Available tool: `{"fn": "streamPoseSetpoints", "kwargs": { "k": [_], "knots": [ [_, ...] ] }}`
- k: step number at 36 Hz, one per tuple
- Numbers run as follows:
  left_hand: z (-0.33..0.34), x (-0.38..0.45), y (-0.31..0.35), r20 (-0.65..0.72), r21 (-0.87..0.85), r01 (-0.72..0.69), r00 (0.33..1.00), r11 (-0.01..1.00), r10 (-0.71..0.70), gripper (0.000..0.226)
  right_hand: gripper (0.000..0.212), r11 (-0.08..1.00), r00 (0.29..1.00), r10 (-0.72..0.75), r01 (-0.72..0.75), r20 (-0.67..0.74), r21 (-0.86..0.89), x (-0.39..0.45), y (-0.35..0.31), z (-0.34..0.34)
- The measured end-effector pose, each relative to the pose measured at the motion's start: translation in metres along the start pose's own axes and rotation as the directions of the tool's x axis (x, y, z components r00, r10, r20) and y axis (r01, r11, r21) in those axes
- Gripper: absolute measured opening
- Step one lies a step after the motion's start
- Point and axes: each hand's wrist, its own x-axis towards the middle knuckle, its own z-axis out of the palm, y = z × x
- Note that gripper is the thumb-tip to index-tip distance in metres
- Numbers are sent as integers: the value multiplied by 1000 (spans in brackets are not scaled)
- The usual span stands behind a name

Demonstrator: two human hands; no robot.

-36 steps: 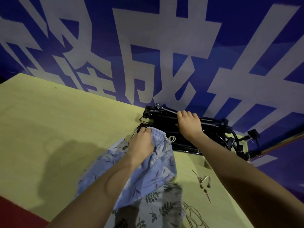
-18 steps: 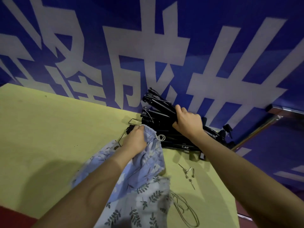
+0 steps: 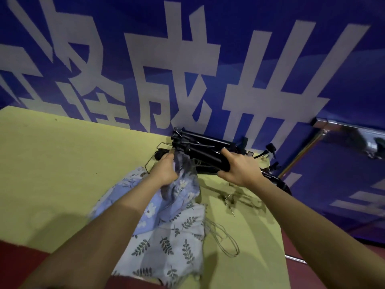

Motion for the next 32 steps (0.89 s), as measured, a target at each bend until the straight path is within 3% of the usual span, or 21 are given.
{"fn": "streamPoseSetpoints", "kwargs": {
  "k": [7,14,18,22,26,32],
  "knots": [
    [-9,-11,-12,125,-60,-28,991,998,35,107,67,985,981,-115,134,158,-112,-24,-6,21],
    [-15,-34,6,169,41,-111,980,993,103,107,48,941,956,-212,256,204,-223,-18,-27,27],
    [-9,-43,23,155,82,-158,977,984,144,99,53,897,940,-331,340,82,-281,-5,-35,24],
    [1,-48,27,0,415,-180,980,892,198,78,45,859,908,-417,380,-38,-343,7,-43,18],
    [6,-46,29,-147,483,-159,954,861,259,55,29,833,854,-499,424,-149,-356,10,-46,14],
    [11,-37,35,-157,485,-77,972,871,174,47,30,804,753,-556,379,-352,-458,10,-39,16]
  ]
}}
